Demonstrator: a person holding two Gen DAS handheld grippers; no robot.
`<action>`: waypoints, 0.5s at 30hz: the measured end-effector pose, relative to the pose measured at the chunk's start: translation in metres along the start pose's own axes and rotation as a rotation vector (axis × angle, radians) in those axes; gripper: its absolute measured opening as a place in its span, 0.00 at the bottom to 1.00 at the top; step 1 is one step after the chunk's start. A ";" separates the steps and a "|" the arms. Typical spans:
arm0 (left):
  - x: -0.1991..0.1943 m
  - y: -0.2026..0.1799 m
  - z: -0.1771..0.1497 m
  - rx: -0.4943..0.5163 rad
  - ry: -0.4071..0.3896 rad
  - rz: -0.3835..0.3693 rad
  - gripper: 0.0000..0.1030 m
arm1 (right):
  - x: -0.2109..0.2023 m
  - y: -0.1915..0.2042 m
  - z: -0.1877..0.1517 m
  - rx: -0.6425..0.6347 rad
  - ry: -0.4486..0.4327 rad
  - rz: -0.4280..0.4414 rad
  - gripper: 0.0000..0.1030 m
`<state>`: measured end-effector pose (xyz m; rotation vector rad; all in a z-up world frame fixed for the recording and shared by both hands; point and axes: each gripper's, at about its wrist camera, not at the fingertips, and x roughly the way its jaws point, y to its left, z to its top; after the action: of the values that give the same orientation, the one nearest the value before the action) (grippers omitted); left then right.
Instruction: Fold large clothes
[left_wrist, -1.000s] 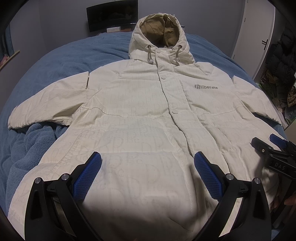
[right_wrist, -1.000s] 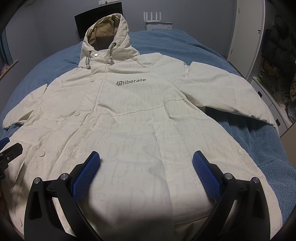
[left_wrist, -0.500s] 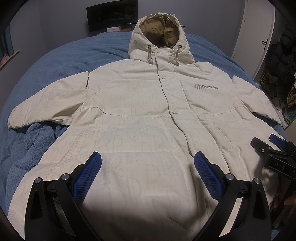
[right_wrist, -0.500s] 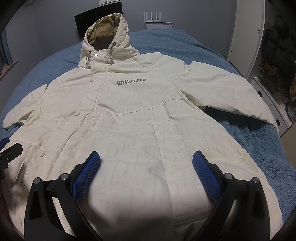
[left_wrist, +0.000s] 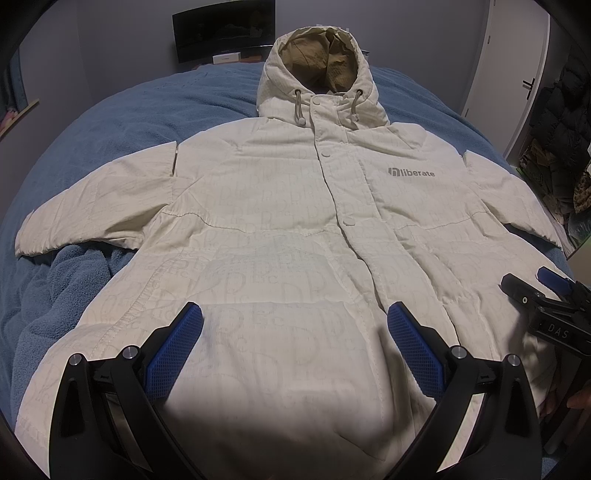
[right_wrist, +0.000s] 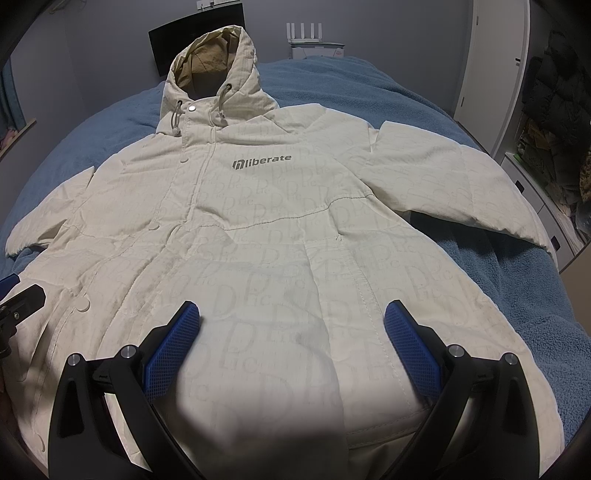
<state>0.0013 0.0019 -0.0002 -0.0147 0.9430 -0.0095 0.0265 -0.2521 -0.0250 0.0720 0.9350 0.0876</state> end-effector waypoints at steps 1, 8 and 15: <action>0.000 0.000 0.000 0.000 0.000 0.000 0.94 | 0.000 0.000 0.000 0.001 0.000 0.000 0.93; 0.000 0.000 0.000 0.000 0.001 -0.001 0.94 | 0.000 0.000 0.000 0.001 0.001 0.001 0.93; 0.000 0.000 0.000 -0.001 0.001 -0.001 0.94 | 0.000 -0.001 0.000 0.002 0.002 0.002 0.93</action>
<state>0.0012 0.0018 -0.0003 -0.0157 0.9444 -0.0102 0.0270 -0.2531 -0.0253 0.0750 0.9368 0.0888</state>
